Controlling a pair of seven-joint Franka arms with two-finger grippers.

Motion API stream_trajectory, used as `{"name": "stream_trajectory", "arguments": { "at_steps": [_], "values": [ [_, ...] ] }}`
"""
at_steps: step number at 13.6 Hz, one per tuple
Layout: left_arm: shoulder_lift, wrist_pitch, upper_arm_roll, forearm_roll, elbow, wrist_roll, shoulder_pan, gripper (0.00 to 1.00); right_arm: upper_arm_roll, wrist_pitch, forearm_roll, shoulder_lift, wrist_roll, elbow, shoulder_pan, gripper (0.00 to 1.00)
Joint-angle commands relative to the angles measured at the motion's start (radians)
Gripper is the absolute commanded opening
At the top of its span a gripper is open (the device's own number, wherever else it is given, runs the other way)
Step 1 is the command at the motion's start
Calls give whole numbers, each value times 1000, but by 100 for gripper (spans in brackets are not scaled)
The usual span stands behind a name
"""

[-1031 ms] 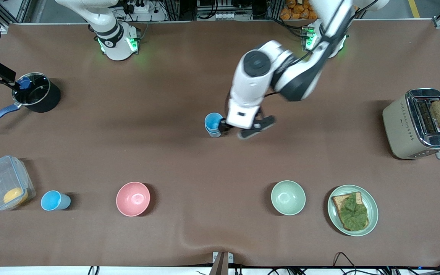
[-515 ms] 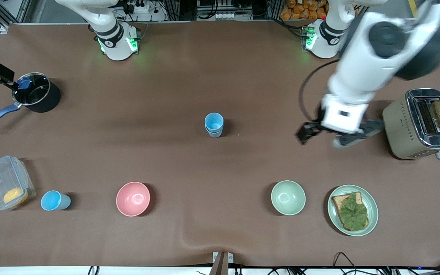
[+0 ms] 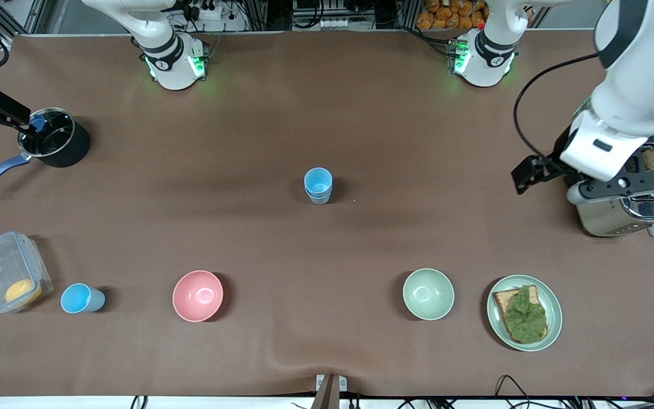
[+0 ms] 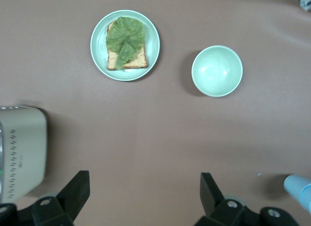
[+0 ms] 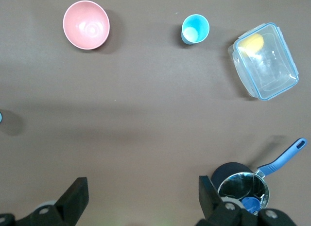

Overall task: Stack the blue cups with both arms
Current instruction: 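Open the left gripper and lift it away from the stacked cups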

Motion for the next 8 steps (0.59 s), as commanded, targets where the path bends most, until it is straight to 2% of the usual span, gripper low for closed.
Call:
{"name": "stream_trajectory", "arguments": {
  "at_steps": [1,5,8],
  "values": [
    [-56,-63,-8,-2,-14,51,28,100,0,-13,-12,7,-4,19,6,100],
    [-97,-129,7,-5,-18,114,38,100,0,-4,-13,7,-4,19,7,100],
    [-94,-129,10,-3,-9,161,41,100,0,-4,-12,8,-10,19,7,100]
  ]
}}
